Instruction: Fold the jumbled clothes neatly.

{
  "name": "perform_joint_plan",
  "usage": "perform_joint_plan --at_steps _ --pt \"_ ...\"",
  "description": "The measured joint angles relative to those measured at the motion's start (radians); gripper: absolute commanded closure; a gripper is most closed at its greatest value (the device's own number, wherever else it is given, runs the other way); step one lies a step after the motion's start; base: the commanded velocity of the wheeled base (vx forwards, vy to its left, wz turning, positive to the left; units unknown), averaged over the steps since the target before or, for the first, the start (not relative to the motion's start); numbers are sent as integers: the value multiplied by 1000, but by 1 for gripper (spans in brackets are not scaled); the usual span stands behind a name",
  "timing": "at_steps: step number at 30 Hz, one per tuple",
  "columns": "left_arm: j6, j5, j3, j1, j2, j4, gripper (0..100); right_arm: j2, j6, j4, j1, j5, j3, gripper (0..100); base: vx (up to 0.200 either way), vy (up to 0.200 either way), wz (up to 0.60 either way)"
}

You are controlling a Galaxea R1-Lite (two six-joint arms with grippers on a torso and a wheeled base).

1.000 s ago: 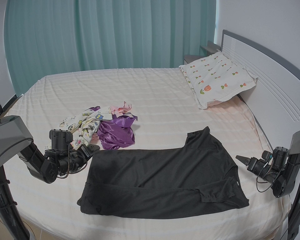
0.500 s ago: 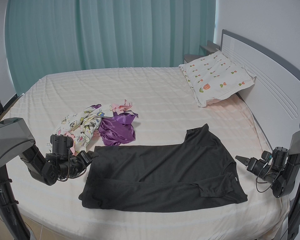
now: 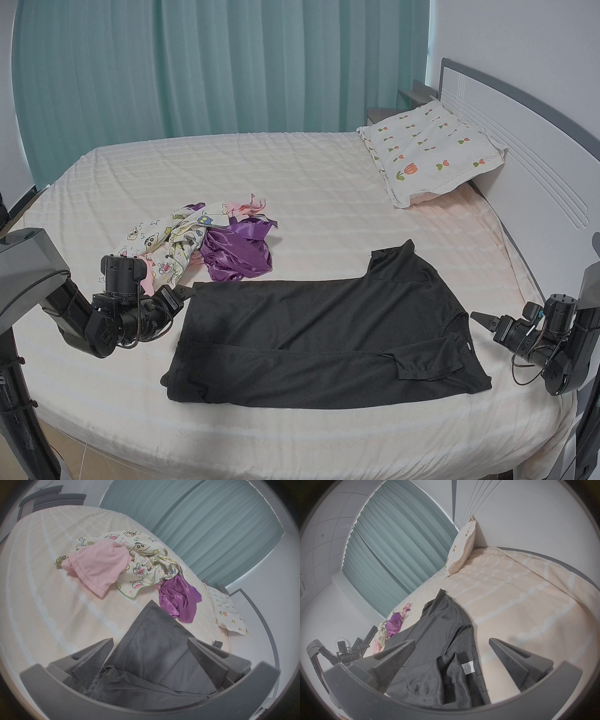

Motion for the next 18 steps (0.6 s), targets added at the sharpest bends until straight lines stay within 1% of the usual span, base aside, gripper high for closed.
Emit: perform_joint_plan --at_steps 3,9,18 --pt "-3 -1 -13 3 0 23 0 0 0 0 0 0 0 0 0 200 0" --pt "-7 -2 -22 9 0 24 0 0 0 0 -1 0 0 0 0 200 0" --pt "-5 3 -24 7 8 23 0 0 0 0 0 0 0 0 0 0 0"
